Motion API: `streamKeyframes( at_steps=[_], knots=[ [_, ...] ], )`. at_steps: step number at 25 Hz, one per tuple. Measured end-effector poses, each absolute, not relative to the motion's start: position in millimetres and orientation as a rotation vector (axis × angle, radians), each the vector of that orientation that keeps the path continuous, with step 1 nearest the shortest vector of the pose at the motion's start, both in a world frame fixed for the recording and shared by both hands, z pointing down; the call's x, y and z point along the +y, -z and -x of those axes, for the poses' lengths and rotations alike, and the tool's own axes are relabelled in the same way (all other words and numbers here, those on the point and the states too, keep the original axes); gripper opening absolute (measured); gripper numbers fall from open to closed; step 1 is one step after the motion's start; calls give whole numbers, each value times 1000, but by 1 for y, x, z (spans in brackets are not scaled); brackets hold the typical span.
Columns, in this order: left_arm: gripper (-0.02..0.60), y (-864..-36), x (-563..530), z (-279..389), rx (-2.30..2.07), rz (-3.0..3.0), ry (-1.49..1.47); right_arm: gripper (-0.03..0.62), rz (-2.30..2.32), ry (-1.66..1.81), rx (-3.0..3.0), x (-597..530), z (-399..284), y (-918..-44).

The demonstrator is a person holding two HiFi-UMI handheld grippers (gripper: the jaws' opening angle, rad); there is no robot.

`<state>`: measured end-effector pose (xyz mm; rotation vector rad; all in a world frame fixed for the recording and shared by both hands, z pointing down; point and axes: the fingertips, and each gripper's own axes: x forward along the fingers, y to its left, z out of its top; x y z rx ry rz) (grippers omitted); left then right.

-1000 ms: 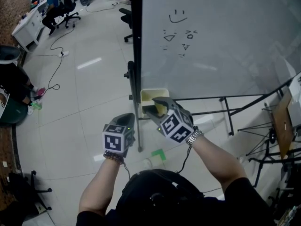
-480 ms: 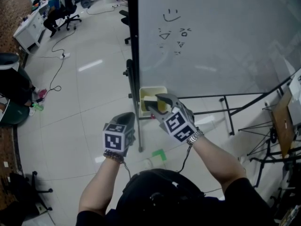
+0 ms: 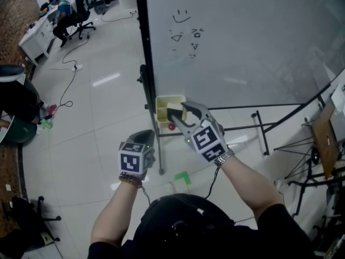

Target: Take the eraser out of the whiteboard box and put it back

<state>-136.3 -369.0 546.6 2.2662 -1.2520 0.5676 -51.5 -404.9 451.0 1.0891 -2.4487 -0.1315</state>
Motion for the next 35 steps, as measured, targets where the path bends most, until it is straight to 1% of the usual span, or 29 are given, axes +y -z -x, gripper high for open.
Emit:
streamKeyframes(
  at_steps=[11,35],
  knots=[
    [0,-532,-320,106,-1274,-2293,-572,199,-1122,156,-2506,-350,24,-426],
    [2,-531,-181,40,-1304,-2284,-628,195,-1078,56,-2553,-202,-38,-440]
  ],
)
